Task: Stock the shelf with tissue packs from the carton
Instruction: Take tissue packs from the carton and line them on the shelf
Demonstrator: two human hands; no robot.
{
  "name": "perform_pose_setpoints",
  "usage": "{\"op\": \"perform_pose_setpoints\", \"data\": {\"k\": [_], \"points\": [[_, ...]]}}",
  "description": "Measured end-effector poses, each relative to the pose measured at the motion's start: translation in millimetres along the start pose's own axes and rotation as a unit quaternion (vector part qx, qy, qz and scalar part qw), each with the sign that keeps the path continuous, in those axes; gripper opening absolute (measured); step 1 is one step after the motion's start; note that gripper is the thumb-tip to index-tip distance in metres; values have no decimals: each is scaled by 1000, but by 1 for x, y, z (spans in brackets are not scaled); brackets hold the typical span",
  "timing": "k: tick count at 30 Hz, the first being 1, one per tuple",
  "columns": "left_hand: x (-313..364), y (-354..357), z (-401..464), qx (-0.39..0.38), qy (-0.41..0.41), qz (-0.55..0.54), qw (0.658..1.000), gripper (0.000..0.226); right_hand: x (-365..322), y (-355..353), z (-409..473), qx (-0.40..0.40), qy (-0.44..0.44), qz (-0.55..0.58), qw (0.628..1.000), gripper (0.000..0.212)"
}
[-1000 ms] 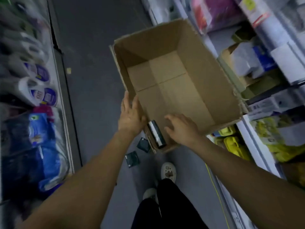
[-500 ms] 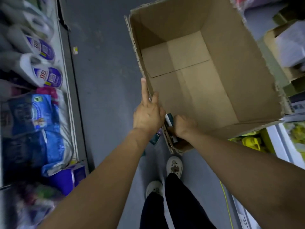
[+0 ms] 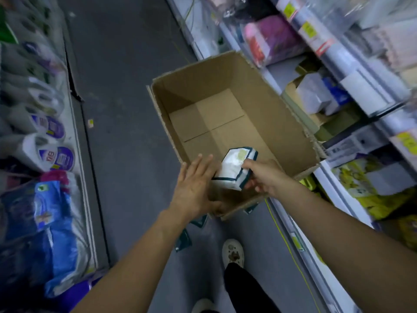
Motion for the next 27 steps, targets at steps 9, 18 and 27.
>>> {"op": "perform_pose_setpoints", "data": {"k": [9,18,27], "points": [[82,-61,-80,151,69,-397,903,29,33,-51,-153,86,-74,220,969,34],[182,-40,-170,-63,60,-594,800,15,118,-83,-319,180,-169,328,912,12],[345,-5,-240,-135,186,-536,812,40,235,-150,-460,300,-187,350,867,15]]}}
Point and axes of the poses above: each hand's wrist, its own z-axis towards the middle knuckle, its own y-axis out of the palm, x = y × z, the point moved 7 cm from there along z, towards the middle knuckle, and after that the axes turned 11 degrees about -z, right-handed, at the moved point
